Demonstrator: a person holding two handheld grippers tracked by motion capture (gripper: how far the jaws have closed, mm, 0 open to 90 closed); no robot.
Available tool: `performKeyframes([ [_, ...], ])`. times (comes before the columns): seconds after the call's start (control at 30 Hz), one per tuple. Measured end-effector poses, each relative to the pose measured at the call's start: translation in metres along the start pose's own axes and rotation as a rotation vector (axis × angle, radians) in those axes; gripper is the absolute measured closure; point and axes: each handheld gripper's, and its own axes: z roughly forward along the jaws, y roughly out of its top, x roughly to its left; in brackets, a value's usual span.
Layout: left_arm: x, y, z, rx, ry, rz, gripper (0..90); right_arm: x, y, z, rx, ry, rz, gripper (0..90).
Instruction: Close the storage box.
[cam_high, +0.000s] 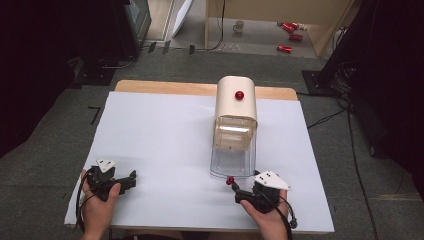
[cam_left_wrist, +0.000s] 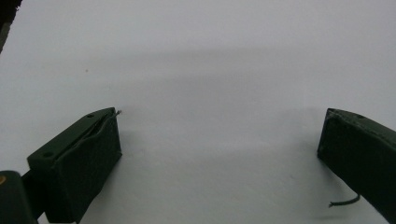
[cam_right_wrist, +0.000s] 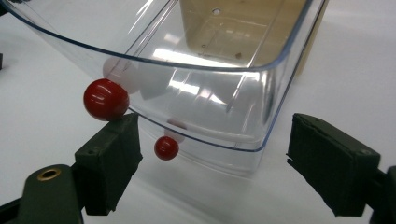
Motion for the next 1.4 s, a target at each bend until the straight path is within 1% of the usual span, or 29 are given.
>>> performKeyframes([
  [0.07,0.000,0.000,0.000,0.000,0.000,0.000,0.0,-0.002,0.002,-0.001,-0.009,-0.006,0.003,18.9],
  [0.17,0.000,0.000,0.000,0.000,0.000,0.000,0.0,-0.004,0.006,-0.003,-0.007,0.022,0.017,18.2],
  [0.33,0.000,0.000,0.000,-0.001,0.000,-0.001,0.0,-0.004,0.014,-0.005,-0.016,0.013,0.010,18.2],
  [0.43,0.000,0.000,0.000,-0.001,0.000,-0.001,0.0,-0.003,0.014,-0.004,-0.016,0.012,0.007,18.2],
  [0.47,0.000,0.000,0.000,0.000,0.000,0.000,0.0,-0.003,0.012,-0.001,-0.004,0.012,0.007,18.4],
  [0.63,0.000,0.000,0.000,0.000,0.000,0.000,0.0,-0.004,0.007,0.002,-0.004,-0.002,0.023,18.4],
  [0.77,0.000,0.000,0.000,0.000,0.000,0.000,0.0,-0.003,0.003,-0.002,-0.011,-0.013,0.036,18.1],
  [1.03,0.000,0.000,0.000,0.000,0.000,0.000,0.0,0.007,-0.008,-0.010,-0.016,-0.024,0.050,24.0],
  [1.13,0.000,0.000,0.000,0.001,0.000,0.000,0.0,0.009,-0.011,-0.010,-0.003,-0.026,0.053,25.2],
  [1.27,0.000,0.000,0.000,0.001,0.000,0.000,0.0,0.013,-0.015,-0.005,0.024,-0.025,0.047,24.9],
  [1.37,0.000,0.000,0.000,0.001,0.000,0.000,0.0,0.017,-0.016,-0.002,0.043,-0.044,0.041,25.3],
  [1.4,0.000,0.000,0.000,0.001,0.000,0.000,0.0,0.018,-0.017,-0.001,0.046,-0.051,0.044,26.8],
])
